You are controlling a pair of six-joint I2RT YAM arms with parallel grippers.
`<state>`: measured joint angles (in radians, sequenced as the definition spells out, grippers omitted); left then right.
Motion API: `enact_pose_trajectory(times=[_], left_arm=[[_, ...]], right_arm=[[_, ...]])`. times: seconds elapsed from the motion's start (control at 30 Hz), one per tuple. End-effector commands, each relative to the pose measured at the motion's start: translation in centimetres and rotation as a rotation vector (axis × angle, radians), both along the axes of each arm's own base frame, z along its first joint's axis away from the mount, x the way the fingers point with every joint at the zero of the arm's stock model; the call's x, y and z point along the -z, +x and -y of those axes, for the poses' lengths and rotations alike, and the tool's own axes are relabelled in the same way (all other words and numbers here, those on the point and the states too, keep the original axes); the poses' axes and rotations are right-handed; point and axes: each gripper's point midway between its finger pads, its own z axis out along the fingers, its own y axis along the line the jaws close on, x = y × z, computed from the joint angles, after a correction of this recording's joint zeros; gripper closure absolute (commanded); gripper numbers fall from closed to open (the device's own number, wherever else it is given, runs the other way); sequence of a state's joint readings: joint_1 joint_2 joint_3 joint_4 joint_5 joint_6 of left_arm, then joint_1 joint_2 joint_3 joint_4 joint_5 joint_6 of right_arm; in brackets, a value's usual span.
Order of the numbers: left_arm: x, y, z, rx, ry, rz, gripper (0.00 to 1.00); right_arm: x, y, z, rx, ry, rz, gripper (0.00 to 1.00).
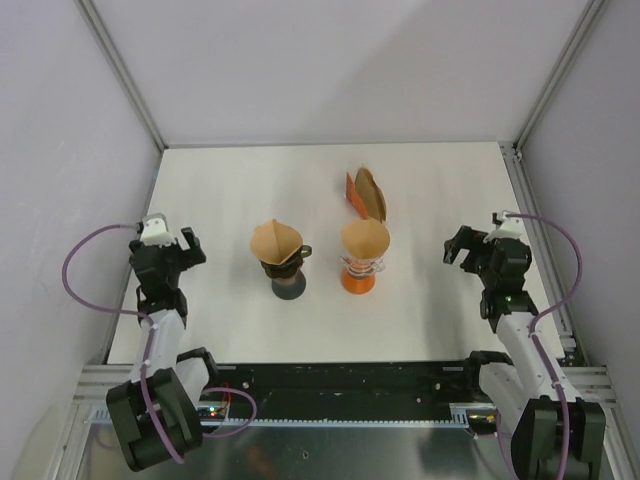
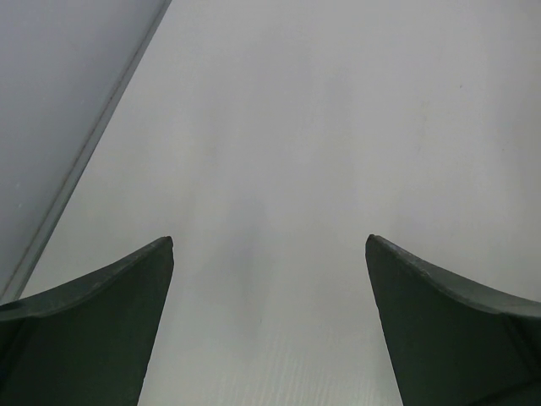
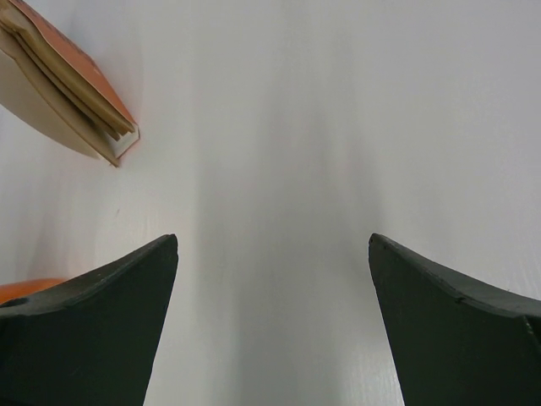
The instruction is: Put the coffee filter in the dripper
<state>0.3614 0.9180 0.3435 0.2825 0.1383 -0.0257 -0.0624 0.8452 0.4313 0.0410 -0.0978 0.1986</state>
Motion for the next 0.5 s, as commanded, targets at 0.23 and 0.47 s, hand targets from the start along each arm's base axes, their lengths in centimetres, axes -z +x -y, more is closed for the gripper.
enact_pose_trajectory(times=[0.23, 0.47], left_arm=[[-1.79, 0.92, 0.49, 0.037, 0.007, 0.129, 0.0], [-1.56, 1.4, 1.14, 0.077, -0.009, 0.139, 0.0]], right_arm=[[-1.07, 0.26, 0.74, 0.031, -0.031, 0.159, 0.01], [-1.09, 0.2, 0.67, 0.025, -0.034, 0.165, 0.01]])
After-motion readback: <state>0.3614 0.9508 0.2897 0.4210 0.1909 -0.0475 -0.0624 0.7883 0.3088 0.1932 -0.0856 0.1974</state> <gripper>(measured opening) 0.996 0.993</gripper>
